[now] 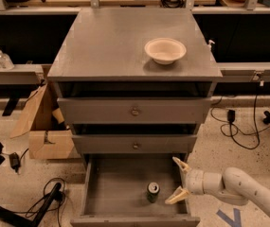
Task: Pick green can from bottom drawer and place on counter
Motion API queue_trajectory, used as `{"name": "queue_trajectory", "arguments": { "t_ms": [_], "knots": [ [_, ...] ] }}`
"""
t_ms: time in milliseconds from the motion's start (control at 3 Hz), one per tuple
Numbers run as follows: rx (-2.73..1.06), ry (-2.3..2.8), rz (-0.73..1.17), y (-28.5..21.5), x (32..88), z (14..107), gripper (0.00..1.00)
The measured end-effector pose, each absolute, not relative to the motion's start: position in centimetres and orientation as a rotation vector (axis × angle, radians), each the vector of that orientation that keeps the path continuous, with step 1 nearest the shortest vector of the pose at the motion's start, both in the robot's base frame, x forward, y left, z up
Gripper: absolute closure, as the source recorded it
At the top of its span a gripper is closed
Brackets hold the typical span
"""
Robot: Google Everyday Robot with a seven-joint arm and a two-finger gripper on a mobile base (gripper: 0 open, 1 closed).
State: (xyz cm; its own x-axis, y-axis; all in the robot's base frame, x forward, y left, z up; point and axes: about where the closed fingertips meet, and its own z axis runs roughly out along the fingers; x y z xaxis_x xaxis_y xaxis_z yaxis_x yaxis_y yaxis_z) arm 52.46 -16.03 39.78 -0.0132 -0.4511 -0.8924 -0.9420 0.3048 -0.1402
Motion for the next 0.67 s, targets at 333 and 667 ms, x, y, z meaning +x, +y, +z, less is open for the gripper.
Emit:
{"name": "queue_trajectory", "arguments": {
  "t_ms": [333, 667],
  "knots": [
    [-1.288, 1.634, 0.649, -16.5, 54.2, 37.2, 0.00],
    [-1.322, 1.607, 0.674, -17.4, 55.4, 32.0, 0.00]
  ]
}}
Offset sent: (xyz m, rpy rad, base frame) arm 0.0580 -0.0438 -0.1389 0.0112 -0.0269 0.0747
